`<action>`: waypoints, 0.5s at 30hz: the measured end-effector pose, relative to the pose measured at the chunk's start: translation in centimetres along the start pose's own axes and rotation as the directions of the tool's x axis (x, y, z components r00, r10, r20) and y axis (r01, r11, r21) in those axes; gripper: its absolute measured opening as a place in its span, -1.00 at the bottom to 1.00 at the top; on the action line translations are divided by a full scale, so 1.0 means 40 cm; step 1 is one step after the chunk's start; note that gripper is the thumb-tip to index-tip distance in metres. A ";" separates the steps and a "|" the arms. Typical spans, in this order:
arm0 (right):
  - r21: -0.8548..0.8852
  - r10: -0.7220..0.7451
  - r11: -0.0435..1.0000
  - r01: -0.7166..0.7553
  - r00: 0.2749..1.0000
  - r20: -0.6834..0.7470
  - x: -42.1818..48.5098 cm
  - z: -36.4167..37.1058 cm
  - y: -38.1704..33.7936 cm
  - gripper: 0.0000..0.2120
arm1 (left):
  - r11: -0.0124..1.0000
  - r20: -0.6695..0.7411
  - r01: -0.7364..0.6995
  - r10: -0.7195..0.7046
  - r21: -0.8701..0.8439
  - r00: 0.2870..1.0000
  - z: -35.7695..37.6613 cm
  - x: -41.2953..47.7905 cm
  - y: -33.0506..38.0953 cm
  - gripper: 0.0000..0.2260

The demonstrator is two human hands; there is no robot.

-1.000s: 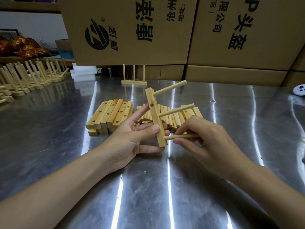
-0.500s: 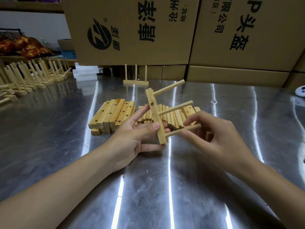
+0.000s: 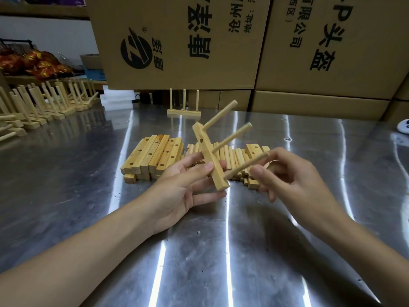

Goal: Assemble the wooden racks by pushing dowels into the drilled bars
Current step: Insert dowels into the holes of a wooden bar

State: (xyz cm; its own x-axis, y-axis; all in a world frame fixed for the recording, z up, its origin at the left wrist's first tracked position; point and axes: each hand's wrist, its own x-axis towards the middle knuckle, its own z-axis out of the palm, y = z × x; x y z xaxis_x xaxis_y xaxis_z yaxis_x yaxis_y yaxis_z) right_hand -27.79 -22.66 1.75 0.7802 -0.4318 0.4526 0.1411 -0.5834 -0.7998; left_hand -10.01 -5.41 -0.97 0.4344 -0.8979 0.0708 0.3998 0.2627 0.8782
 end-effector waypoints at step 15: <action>-0.136 -0.014 0.991 0.002 0.996 -0.084 -0.020 0.042 0.006 -0.77 | 0.966 0.035 -0.042 0.034 0.257 0.999 0.022 -0.011 -0.020 -0.59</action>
State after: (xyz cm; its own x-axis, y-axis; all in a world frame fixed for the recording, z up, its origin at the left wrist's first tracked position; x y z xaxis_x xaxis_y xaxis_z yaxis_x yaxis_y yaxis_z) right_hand -27.37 -21.29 0.54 0.7245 -0.4798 0.4948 0.0588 -0.6722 -0.7380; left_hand -11.22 -5.56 -1.30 0.4192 -0.9003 0.1177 0.1602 0.2009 0.9664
